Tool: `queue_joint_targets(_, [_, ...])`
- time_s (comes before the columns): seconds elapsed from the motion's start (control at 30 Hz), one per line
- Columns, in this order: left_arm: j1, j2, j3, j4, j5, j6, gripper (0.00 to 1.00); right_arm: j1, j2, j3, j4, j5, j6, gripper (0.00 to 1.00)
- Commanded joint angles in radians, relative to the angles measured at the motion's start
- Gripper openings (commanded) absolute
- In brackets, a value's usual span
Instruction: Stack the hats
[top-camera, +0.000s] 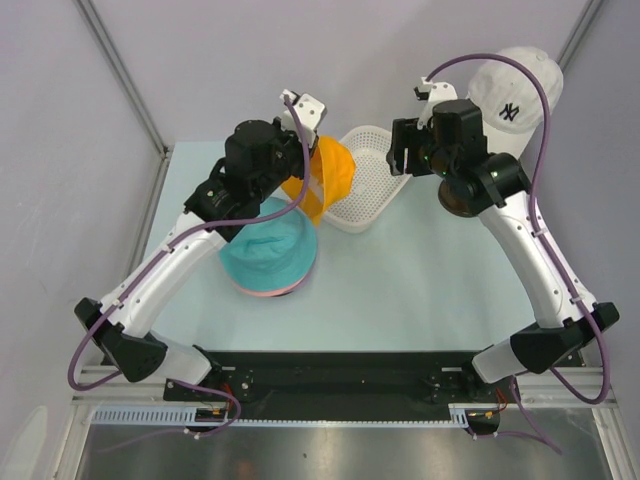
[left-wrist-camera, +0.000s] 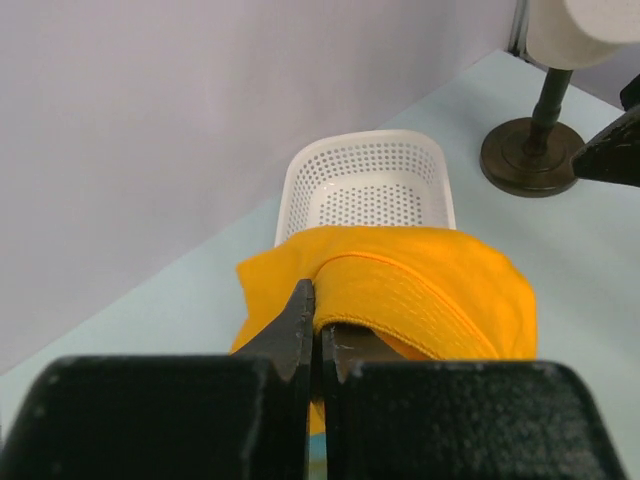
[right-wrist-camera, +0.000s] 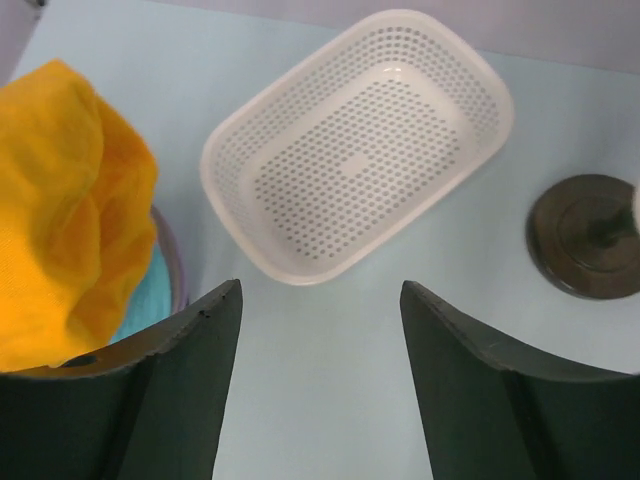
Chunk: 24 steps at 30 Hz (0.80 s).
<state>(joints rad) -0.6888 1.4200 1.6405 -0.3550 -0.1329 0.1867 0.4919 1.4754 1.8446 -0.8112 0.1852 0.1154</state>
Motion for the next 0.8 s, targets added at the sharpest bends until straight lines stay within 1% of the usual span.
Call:
queue_joint_targets(0.0, [0.005, -0.018, 0.012, 0.091, -0.011, 0.068, 0.0, -0.071, -0.059, -0.04, 0.117, -0.289, 0.137, 0.72])
queue_joint_targets(0.03, [0.014, -0.026, 0.004, 0.112, 0.012, 0.068, 0.0, -0.094, -0.069, -0.062, 0.147, -0.355, 0.173, 0.75])
queue_joint_targets(0.07, [0.02, -0.035, -0.005, 0.122, 0.027, 0.054, 0.0, -0.101, -0.081, -0.123, 0.183, -0.478, 0.193, 0.77])
queue_joint_targets(0.1, [0.031, -0.059, -0.031, 0.134, 0.047, 0.04, 0.0, -0.108, -0.095, -0.157, 0.27, -0.536, 0.21, 0.78])
queue_joint_targets(0.13, [0.056, -0.075, -0.05, 0.146, 0.076, 0.022, 0.0, -0.114, -0.119, -0.195, 0.314, -0.584, 0.227, 0.8])
queue_joint_targets(0.17, [0.07, -0.091, -0.071, 0.183, 0.117, -0.021, 0.0, -0.122, -0.13, -0.224, 0.355, -0.674, 0.265, 0.81])
queue_joint_targets(0.2, [0.083, -0.108, -0.094, 0.197, 0.125, -0.039, 0.0, -0.125, -0.135, -0.266, 0.415, -0.706, 0.28, 0.81])
queue_joint_targets(0.27, [0.112, -0.162, -0.154, 0.214, 0.163, -0.068, 0.0, -0.121, -0.13, -0.281, 0.446, -0.771, 0.309, 0.82])
queue_joint_targets(0.37, [0.13, -0.236, -0.218, 0.203, 0.19, -0.069, 0.0, -0.105, -0.118, -0.289, 0.48, -0.799, 0.319, 0.82])
queue_joint_targets(0.57, [0.15, -0.366, -0.304, 0.088, 0.246, -0.021, 0.0, -0.073, -0.093, -0.282, 0.5, -0.8, 0.325, 0.82])
queue_joint_targets(0.7, [0.152, -0.452, -0.373, 0.025, 0.222, -0.013, 0.0, -0.059, -0.05, -0.248, 0.506, -0.806, 0.331, 0.82])
queue_joint_targets(0.77, [0.152, -0.501, -0.399, 0.001, 0.178, -0.016, 0.0, -0.039, -0.03, -0.214, 0.492, -0.808, 0.32, 0.82])
